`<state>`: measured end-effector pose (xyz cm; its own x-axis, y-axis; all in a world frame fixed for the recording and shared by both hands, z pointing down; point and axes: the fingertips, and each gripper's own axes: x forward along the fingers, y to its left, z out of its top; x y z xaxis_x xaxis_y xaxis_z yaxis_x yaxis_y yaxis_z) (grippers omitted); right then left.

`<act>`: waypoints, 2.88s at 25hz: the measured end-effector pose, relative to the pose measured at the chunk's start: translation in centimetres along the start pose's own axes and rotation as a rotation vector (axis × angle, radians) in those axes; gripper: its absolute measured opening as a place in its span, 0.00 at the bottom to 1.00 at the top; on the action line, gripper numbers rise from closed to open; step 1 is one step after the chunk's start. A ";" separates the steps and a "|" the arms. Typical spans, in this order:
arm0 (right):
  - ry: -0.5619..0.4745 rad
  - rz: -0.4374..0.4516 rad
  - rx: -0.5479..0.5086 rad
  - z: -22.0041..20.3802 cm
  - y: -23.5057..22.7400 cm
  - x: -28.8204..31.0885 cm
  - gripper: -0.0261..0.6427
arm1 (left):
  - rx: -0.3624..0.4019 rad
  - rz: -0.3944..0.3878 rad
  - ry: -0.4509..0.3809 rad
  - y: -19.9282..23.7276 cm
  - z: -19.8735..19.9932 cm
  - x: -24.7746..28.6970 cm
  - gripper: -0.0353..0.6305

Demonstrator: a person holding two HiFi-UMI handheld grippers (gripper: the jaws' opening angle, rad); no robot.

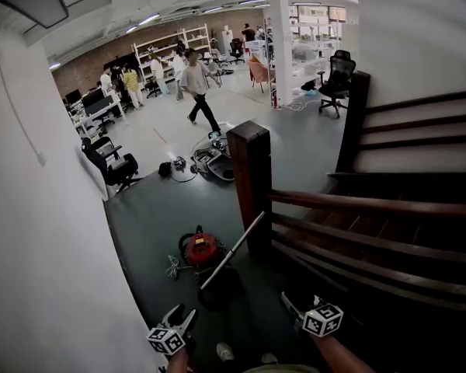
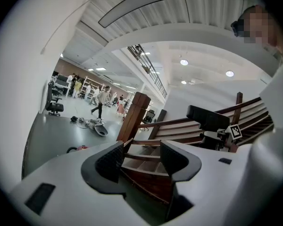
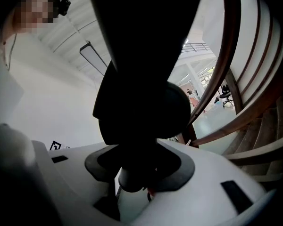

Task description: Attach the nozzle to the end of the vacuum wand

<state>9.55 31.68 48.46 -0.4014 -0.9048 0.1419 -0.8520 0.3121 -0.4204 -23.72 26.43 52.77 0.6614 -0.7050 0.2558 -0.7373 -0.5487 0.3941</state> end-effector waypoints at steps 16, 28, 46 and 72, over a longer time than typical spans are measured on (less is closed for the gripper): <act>-0.060 0.015 -0.008 1.5 -1.6 1.3 0.31 | 0.035 -0.063 0.056 -0.5 0.1 5.5 0.43; -0.114 -0.116 0.010 4.4 -6.8 12.3 0.31 | 0.075 -0.204 0.172 5.8 3.1 20.8 0.43; -0.199 -0.335 0.071 8.9 -12.9 28.1 0.31 | 0.219 -0.484 0.423 13.3 4.7 40.4 0.43; -0.217 -0.443 0.028 6.1 -28.9 34.4 0.31 | 0.655 -0.375 0.941 20.3 -21.9 71.6 0.43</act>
<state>22.40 -10.26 60.07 0.0793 -0.9892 0.1236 -0.9142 -0.1216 -0.3866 11.70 -25.38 98.45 0.4899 0.0013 0.8718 -0.2272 -0.9652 0.1291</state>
